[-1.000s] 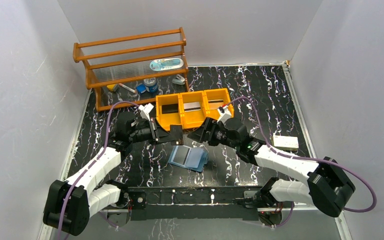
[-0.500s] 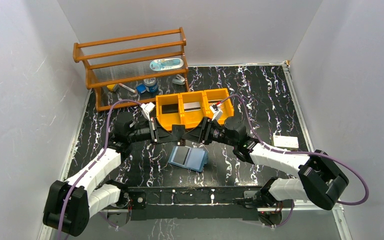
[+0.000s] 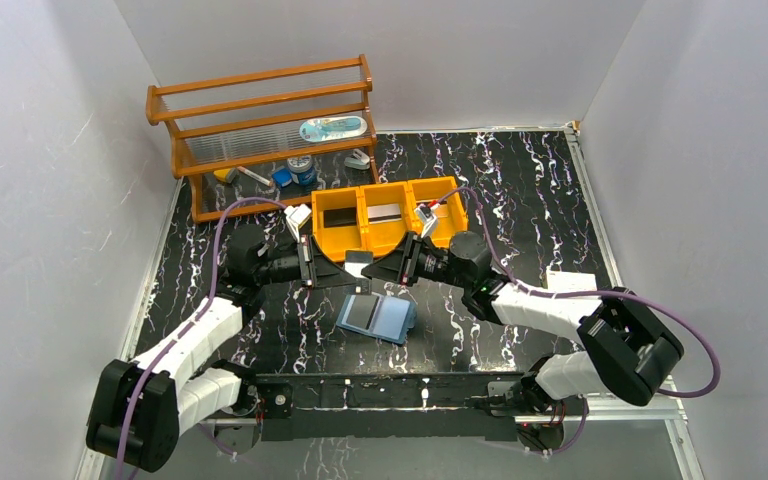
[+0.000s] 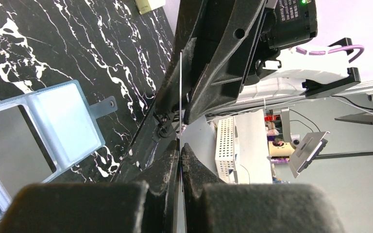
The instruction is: Take the credit cards out of the card holder
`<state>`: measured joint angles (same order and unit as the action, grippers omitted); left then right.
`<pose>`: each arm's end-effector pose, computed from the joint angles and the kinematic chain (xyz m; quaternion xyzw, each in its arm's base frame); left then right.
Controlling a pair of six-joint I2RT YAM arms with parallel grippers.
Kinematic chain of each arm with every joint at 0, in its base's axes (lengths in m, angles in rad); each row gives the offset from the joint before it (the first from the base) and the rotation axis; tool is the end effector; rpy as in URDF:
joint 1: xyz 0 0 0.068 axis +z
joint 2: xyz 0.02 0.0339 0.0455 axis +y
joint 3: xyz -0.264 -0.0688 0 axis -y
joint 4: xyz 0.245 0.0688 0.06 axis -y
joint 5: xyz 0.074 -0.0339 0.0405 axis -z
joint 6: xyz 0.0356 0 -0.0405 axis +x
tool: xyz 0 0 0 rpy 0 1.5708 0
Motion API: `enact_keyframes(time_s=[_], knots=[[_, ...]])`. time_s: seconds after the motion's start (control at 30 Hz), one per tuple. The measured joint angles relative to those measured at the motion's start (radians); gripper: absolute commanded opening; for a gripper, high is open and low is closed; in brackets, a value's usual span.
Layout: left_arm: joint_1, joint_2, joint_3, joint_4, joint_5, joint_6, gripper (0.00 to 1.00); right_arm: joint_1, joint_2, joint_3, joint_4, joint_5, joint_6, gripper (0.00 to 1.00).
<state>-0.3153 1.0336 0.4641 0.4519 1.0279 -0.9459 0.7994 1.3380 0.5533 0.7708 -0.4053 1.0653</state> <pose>0.1953 -0.0958 0.2479 0.1087 0.7201 -0.6379 0.2506 0.1862 0.2116 0.2382 -0.0476 0.7100 0.6377 0.2948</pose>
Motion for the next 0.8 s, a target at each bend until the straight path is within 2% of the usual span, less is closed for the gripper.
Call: enact_keyframes(time_s=[0.13, 0.23, 0.33, 0.43, 0.53, 0.63, 0.8], knots=[[0.0, 0.002, -0.006, 0.025, 0.01, -0.011, 0.0, -0.002, 0.0, -0.014, 0.061, -0.023, 0.023, 0.16], [0.0, 0.003, -0.016, 0.034, 0.015, -0.019, 0.03, -0.002, 0.008, -0.028, 0.094, -0.037, 0.039, 0.11], [0.0, 0.003, -0.018, 0.034, 0.016, -0.016, 0.24, -0.006, 0.015, -0.032, 0.119, -0.048, 0.055, 0.07], [0.0, 0.003, -0.016, 0.003, 0.018, 0.011, 0.52, -0.006, 0.017, -0.034, 0.137, -0.055, 0.061, 0.01], [-0.001, 0.003, 0.024, -0.114, 0.012, 0.092, 0.7, -0.006, 0.017, -0.042, 0.141, -0.054, 0.061, 0.0], [-0.001, 0.001, 0.113, -0.286, -0.036, 0.21, 0.79, -0.006, 0.016, -0.045, 0.121, -0.042, 0.055, 0.0], [-0.001, -0.027, 0.217, -0.503, -0.196, 0.356, 0.95, -0.006, -0.028, -0.045, 0.021, 0.002, 0.021, 0.0]])
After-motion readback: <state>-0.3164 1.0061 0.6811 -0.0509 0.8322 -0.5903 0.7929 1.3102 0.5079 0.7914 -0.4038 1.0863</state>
